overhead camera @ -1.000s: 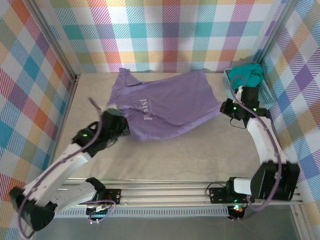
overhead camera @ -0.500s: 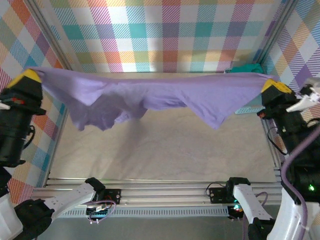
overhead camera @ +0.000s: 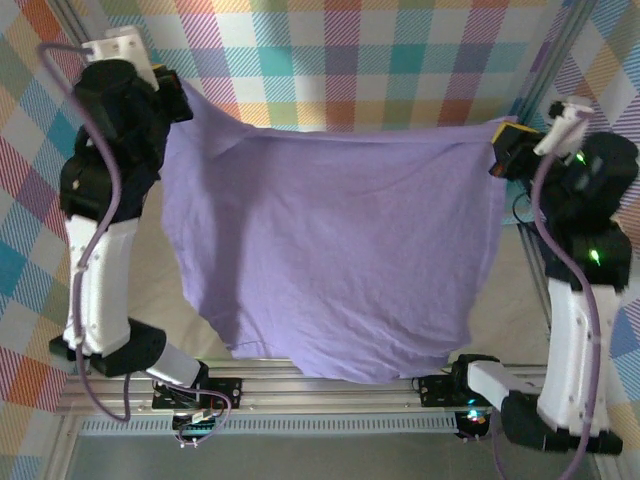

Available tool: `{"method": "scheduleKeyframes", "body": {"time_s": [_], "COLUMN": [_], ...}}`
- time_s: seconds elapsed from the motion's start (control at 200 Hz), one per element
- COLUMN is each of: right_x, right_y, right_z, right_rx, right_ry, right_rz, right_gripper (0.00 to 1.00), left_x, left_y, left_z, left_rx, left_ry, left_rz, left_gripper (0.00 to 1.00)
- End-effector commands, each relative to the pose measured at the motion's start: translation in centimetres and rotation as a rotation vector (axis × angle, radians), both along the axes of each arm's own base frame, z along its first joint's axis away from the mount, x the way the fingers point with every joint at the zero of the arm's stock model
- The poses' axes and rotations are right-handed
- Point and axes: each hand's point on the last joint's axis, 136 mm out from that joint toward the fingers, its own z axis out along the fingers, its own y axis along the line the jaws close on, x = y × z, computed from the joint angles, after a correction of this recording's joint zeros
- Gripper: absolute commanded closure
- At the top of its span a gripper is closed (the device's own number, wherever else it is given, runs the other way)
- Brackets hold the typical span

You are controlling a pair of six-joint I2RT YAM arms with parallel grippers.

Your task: Fold the inside-out t-shirt

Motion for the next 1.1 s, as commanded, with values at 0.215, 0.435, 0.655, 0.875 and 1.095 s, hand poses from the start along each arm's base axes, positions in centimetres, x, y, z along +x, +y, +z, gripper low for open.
{"method": "scheduleKeyframes", "body": {"time_s": [0.215, 0.435, 0.655, 0.875, 1.095], "right_x": [-4.2, -10.1, -16.5, -18.3, -12.0], "right_y": [0.2, 0.9, 1.4, 1.5, 0.9], "right_z": [4.2, 6.1, 8.9, 11.3, 9.9], "right_rx": [-0.033, -0.028, -0.036, -0.051, -0.065], "right_ry": [-0.157, -0.229, -0.335, -0.392, -0.315], "right_rz": [0.006, 0.027, 0.032, 0.03, 0.016], "right_gripper": [1.0, 1.0, 1.0, 1.0, 1.0], "left_x": [-9.9, -17.8, -24.0, -24.0, -13.7], "left_y": [1.3, 2.5, 3.7, 4.6, 3.3], "left_z": [6.5, 8.2, 10.6, 12.5, 10.6], "left_rx": [-0.1, -0.157, -0.187, -0.169, -0.065], "left_ry": [-0.222, -0.334, -0.466, -0.513, -0.353], "left_rz": [-0.138, -0.22, -0.276, -0.219, -0.083], "left_gripper": [1.0, 1.0, 1.0, 1.0, 1.0]}}
